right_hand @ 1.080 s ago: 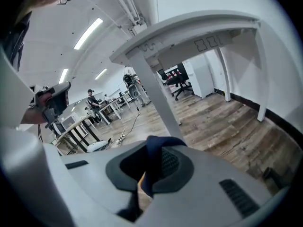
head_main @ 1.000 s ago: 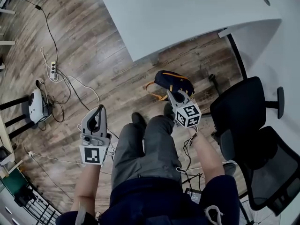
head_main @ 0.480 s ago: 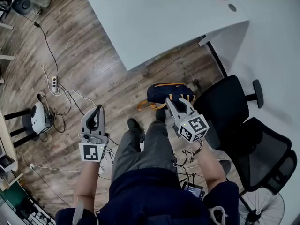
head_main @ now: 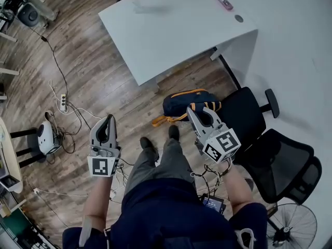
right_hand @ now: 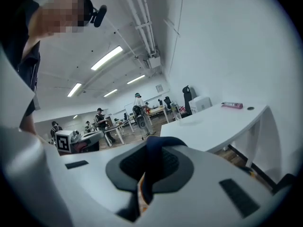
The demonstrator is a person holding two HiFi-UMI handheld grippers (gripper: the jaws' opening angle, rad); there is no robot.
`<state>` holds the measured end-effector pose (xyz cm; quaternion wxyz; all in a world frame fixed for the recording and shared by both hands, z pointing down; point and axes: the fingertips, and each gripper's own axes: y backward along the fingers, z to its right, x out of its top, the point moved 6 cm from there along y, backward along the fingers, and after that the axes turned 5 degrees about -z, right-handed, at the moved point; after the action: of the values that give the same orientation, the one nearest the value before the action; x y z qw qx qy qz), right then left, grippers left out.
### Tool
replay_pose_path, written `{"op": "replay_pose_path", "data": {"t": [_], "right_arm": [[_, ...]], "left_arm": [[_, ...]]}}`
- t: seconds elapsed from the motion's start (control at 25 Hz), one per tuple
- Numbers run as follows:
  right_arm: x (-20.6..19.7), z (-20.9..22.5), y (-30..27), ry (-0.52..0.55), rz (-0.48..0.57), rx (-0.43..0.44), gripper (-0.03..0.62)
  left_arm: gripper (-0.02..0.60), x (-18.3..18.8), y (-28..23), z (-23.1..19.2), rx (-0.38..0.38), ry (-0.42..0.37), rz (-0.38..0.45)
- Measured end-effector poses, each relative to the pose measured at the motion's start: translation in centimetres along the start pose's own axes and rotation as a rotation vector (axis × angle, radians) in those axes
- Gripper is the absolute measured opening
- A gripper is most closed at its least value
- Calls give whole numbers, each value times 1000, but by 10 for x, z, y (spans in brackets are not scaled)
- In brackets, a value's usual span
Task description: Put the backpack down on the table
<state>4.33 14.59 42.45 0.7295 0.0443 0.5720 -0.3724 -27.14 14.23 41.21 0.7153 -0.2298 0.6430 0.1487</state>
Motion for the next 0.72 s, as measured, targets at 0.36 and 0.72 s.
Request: {"op": "replay_pose_path", "data": {"t": [0.36,0.72], "right_arm": [[94,7,49,78,88,22,5],[167,40,75,130,107,92,6]], "left_arm": [[3,48,-16,22,7,-8,13],[3,84,-45,43,71,-4,40]]}}
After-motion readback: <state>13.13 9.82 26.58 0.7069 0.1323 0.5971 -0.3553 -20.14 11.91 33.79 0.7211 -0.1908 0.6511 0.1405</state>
